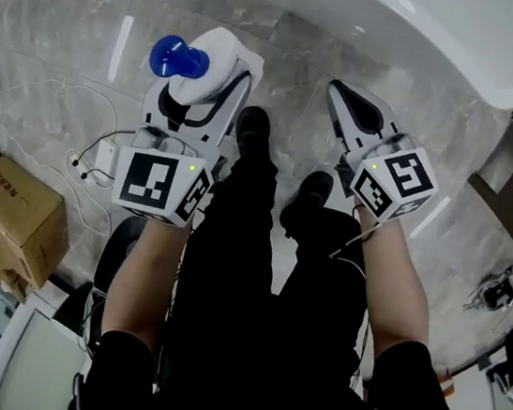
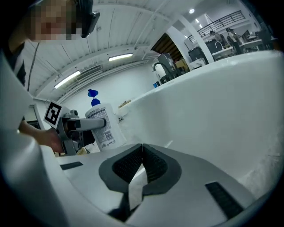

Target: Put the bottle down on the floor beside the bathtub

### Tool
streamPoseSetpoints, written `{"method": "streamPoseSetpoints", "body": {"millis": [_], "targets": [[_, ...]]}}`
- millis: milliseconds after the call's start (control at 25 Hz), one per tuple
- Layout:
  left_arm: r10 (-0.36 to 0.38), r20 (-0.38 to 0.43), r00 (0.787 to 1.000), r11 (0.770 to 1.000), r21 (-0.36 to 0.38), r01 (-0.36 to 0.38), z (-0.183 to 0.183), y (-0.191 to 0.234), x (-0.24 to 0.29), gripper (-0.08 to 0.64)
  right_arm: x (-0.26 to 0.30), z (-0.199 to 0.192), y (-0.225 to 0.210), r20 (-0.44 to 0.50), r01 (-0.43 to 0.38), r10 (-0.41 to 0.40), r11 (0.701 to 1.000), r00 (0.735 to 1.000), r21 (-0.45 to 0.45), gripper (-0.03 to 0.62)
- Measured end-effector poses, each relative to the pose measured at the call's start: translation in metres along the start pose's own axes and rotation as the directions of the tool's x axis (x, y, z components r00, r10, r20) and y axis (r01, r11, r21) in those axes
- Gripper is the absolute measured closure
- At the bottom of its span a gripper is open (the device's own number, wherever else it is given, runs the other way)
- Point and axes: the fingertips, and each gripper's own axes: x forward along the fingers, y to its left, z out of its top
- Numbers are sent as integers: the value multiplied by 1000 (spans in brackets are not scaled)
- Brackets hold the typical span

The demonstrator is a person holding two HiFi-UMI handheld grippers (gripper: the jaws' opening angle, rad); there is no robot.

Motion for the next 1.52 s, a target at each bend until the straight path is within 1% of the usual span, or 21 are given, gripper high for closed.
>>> {"method": "streamPoseSetpoints", "body": {"millis": [80,200,320,400,600,720,800,880,960,1040,1120,1240,1360,1520], "targets": [[-3,-4,1000,1000,8,3,-31,11,21,288,18,-23,-16,-10,-9,9,1000,1000,-21,563],[-6,3,1000,1000,29,5,-66,28,55,288,43,-44,-41,-9,-9,9,997,1000,-78,563],[-47,9,999,998,40,46,-94,33,85,288,64,-63,-69,2,8,-8,992,1000,-123,565],[-77,10,997,995,57,77,-110,37,101,288,79,-72,-83,0,3,-3,989,1000,-151,565],[-125,-3,992,981,148,124,-145,53,127,288,124,-95,-94,-38,-39,32,975,999,-219,564],[-137,-4,991,975,178,136,-168,60,140,288,144,-97,-97,-21,-73,70,978,997,-194,563],[-144,-5,990,971,191,143,-183,64,148,288,152,-92,-99,-4,-84,85,976,996,-199,563],[-147,-2,989,970,193,145,-194,68,159,288,157,-91,-106,-3,-70,72,966,997,-248,563],[-151,1,989,972,184,148,-202,68,169,288,157,-100,-113,-32,-58,51,953,998,-298,563],[-157,-2,988,972,178,155,-209,66,179,288,153,-111,-118,-72,-53,32,944,997,-325,563],[-169,-17,985,968,188,169,-217,62,189,288,147,-119,-123,-95,-57,30,953,995,-297,563],[-210,-40,977,955,208,213,-229,52,204,288,138,-124,-131,-89,-69,51,975,995,-211,563],[-231,-63,971,946,218,239,-244,46,220,288,132,-128,-138,-104,-69,48,975,993,-212,563],[-210,-104,972,945,232,229,-267,51,241,287,129,-137,-142,-126,-78,53,976,991,-203,563]]}}
